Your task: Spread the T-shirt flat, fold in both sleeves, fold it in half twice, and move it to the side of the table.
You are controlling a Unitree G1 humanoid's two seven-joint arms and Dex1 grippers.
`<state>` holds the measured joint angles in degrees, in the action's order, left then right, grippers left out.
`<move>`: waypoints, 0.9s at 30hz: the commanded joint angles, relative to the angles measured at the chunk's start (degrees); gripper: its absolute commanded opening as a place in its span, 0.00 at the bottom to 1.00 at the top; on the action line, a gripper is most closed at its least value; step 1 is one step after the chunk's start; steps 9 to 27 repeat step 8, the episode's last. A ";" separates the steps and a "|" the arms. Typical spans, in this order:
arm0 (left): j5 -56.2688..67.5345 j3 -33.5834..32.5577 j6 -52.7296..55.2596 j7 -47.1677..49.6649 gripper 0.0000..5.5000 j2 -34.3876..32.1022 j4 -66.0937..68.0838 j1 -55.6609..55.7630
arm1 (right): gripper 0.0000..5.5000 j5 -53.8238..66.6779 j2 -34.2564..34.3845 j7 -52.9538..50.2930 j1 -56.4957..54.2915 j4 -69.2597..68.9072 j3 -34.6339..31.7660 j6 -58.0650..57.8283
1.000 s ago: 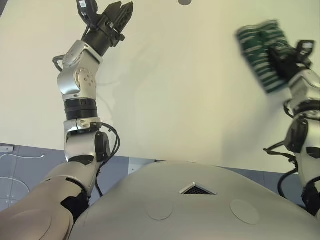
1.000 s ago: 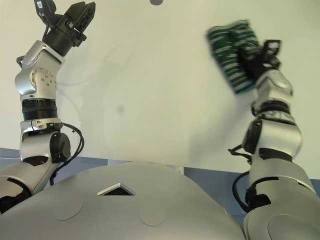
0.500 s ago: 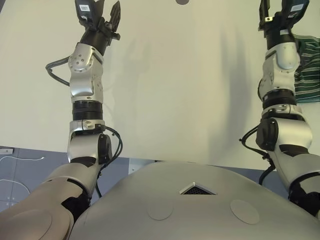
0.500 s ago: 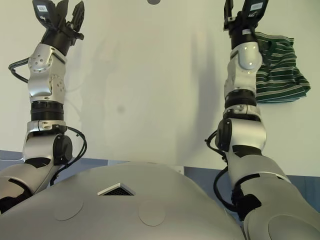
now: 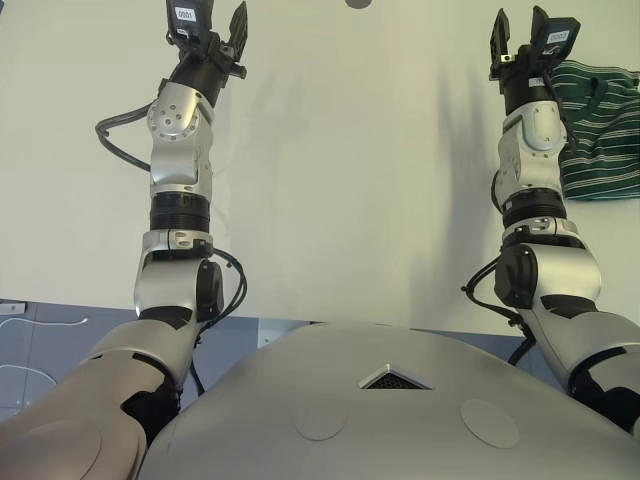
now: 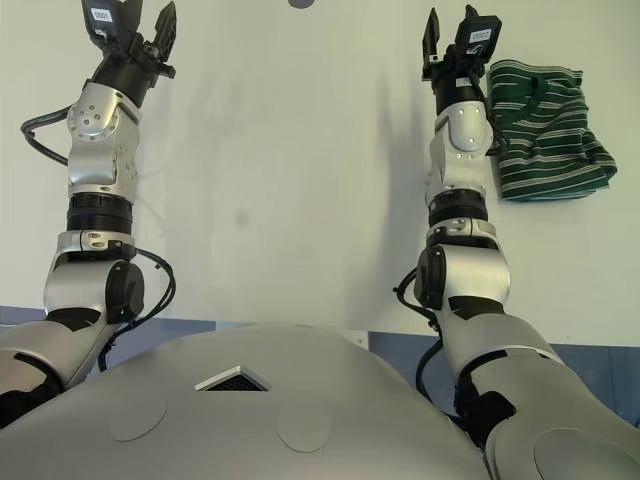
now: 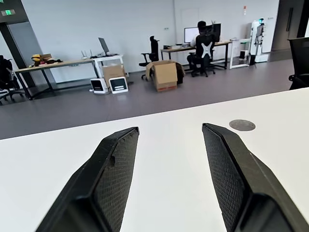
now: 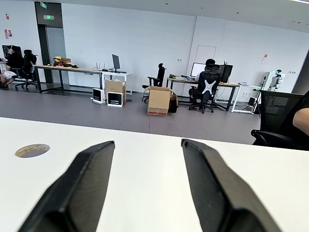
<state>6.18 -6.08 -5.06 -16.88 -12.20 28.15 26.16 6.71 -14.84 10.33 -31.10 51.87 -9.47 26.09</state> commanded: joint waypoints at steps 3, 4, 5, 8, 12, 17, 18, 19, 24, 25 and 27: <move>-0.11 -0.65 0.06 1.25 0.44 -0.22 -0.29 1.13 | 0.47 -0.19 -0.16 -0.07 -0.59 -1.83 -0.30 -1.58; -0.27 -0.54 0.16 1.46 0.44 -0.04 -0.56 0.94 | 0.47 -0.25 -0.19 0.01 -0.40 -2.12 -0.28 -1.71; -0.41 -0.36 0.28 1.66 0.44 0.17 -0.93 0.69 | 0.47 -0.28 -0.25 0.04 -0.10 -2.39 -0.30 -1.86; -0.68 0.28 1.11 2.17 0.44 0.63 -2.34 -0.42 | 0.47 -0.75 -0.57 -0.12 1.16 -3.38 -0.17 -2.25; -0.68 0.28 1.11 2.17 0.44 0.63 -2.34 -0.42 | 0.47 -0.75 -0.57 -0.12 1.16 -3.38 -0.17 -2.25; -0.68 0.28 1.11 2.17 0.44 0.63 -2.34 -0.42 | 0.47 -0.75 -0.57 -0.12 1.16 -3.38 -0.17 -2.25; -0.68 0.28 1.11 2.17 0.44 0.63 -2.34 -0.42 | 0.47 -0.75 -0.57 -0.12 1.16 -3.38 -0.17 -2.25; -0.68 0.28 1.11 2.17 0.44 0.63 -2.34 -0.42 | 0.47 -0.75 -0.57 -0.12 1.16 -3.38 -0.17 -2.25; -0.68 0.28 1.11 2.17 0.44 0.63 -2.34 -0.42 | 0.47 -0.75 -0.57 -0.12 1.16 -3.38 -0.17 -2.25; -0.68 0.28 1.11 2.17 0.44 0.63 -2.34 -0.42 | 0.47 -0.75 -0.57 -0.12 1.16 -3.38 -0.17 -2.25; -0.68 0.28 1.11 2.17 0.44 0.63 -2.34 -0.42 | 0.47 -0.75 -0.57 -0.12 1.16 -3.38 -0.17 -2.25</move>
